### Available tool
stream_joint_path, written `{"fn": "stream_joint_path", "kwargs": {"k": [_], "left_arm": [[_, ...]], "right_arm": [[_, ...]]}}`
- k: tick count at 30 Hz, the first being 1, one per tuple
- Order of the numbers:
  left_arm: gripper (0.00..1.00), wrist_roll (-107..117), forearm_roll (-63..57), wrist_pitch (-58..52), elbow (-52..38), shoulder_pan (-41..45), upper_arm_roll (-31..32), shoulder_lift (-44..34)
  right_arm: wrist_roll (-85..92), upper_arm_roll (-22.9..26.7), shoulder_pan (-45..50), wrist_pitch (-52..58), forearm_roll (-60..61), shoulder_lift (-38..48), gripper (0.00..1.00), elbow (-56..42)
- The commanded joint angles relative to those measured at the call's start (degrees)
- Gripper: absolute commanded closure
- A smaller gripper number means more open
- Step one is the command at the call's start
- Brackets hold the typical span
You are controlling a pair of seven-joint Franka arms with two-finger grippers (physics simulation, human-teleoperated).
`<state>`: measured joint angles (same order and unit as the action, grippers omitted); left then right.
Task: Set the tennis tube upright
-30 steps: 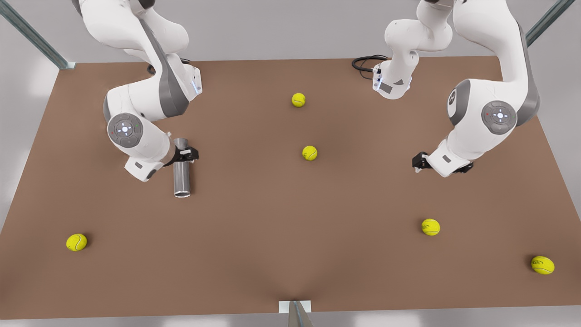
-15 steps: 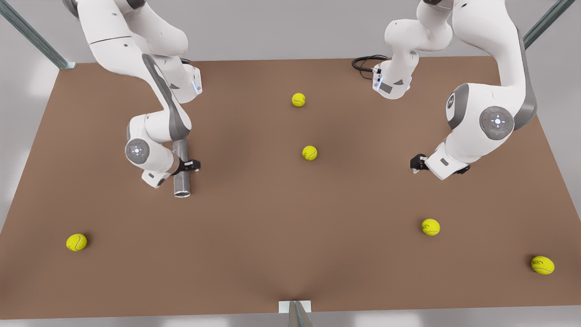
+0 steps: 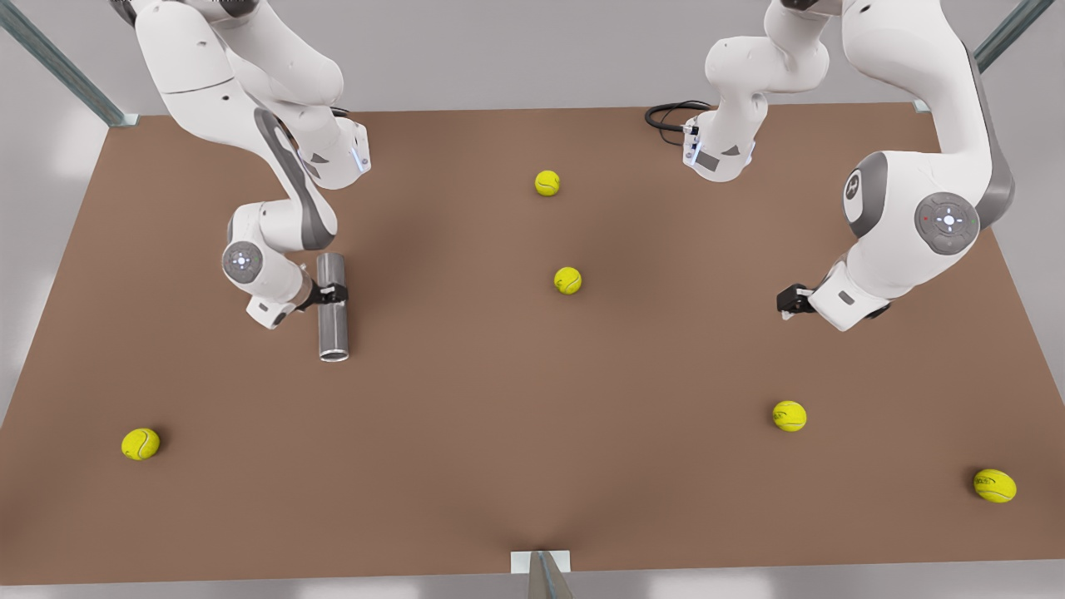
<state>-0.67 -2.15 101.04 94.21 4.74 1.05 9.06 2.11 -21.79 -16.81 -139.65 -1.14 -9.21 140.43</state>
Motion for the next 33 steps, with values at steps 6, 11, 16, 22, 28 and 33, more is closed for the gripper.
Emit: {"fn": "stream_joint_path", "kwargs": {"k": [6,11,16,22,28,33], "left_arm": [[0.01,0.1,0.0,0.0,-0.1,0.0,0.0,0.0],[0.01,0.1,0.0,0.0,-0.1,0.0,0.0,-0.1],[0.01,0.3,0.0,0.0,0.0,0.5,0.1,0.0],[0.01,0.1,0.0,0.1,-0.2,0.4,0.1,-0.2],[0.01,0.4,0.0,0.0,-0.1,0.5,0.2,-0.1],[0.01,0.4,0.0,0.0,-0.1,0.7,0.3,-0.3]], "right_arm": [[0.0,0.0,-0.7,-3.0,0.0,-1.5,0.0,2.1],[0.0,0.0,-0.9,-5.0,0.0,-2.8,0.0,2.7],[-0.1,0.0,-0.8,-6.5,0.0,-4.5,0.0,3.0],[-0.1,0.0,-0.9,-8.6,-0.1,-6.6,0.0,3.0],[0.1,0.2,-0.9,-9.5,-1.1,-7.1,0.0,3.1],[0.4,0.2,-0.8,-10.2,-1.4,-7.8,0.09,3.2]]}}
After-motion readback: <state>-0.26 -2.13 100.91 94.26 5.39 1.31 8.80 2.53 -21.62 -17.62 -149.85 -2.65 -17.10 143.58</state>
